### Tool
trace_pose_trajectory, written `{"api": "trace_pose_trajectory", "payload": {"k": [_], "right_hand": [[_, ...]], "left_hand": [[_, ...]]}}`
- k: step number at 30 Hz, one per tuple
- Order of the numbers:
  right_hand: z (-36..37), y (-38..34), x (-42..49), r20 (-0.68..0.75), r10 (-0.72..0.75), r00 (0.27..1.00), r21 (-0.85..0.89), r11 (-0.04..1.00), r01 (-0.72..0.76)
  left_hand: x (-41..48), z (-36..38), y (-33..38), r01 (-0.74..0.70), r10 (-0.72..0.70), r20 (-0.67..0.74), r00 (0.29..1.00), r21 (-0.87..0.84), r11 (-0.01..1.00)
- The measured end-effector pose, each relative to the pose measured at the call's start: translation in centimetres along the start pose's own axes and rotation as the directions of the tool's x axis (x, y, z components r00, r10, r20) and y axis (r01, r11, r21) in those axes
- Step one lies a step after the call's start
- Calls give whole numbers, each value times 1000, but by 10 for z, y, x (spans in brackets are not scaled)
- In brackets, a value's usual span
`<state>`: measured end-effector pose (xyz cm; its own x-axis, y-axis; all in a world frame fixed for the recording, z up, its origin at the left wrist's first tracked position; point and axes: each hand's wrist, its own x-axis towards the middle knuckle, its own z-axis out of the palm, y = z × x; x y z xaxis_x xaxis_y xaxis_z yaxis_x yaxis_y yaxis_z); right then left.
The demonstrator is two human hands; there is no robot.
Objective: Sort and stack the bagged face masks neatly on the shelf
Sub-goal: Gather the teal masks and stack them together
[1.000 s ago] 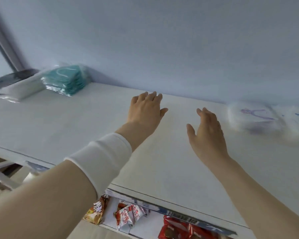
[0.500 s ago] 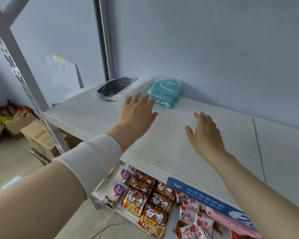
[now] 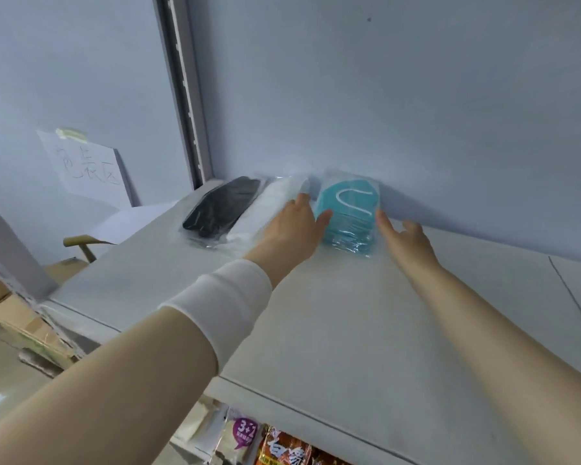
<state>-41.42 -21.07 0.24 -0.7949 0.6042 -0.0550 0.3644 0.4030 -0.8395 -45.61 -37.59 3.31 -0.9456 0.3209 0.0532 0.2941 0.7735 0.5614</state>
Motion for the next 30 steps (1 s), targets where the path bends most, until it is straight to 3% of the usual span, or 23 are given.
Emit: {"api": "trace_pose_trajectory", "payload": {"k": [3, 10, 15, 19, 22, 25, 27, 30], "right_hand": [[14, -16, 23, -3, 134, 991, 68, 989, -133], [38, -25, 47, 22, 282, 959, 140, 949, -282], [40, -24, 48, 19, 331, 944, 132, 935, -330], [36, -19, 47, 12, 339, 941, 182, 924, -335], [33, -16, 45, 28, 332, 943, 206, 921, -331], [30, -8, 42, 47, 322, 946, 253, 912, -323], [26, -2, 38, 90, 278, 956, 276, 915, -293], [18, 6, 24, 109, 186, 976, 322, 923, -212]], "left_hand": [[26, 1, 3, 76, -57, 123, 991, -154, 985], [86, 12, 0, 174, -58, 368, 928, -290, 941], [106, 21, -1, 277, -67, 458, 886, -408, 870], [119, 29, -10, 423, -45, 575, 817, -544, 725], [119, 29, -9, 498, -23, 642, 766, -570, 654], [115, 28, -4, 518, 10, 686, 728, -558, 649], [114, 29, -5, 497, 43, 671, 740, -589, 637], [103, 29, -4, 397, 72, 567, 821, -656, 642]]}}
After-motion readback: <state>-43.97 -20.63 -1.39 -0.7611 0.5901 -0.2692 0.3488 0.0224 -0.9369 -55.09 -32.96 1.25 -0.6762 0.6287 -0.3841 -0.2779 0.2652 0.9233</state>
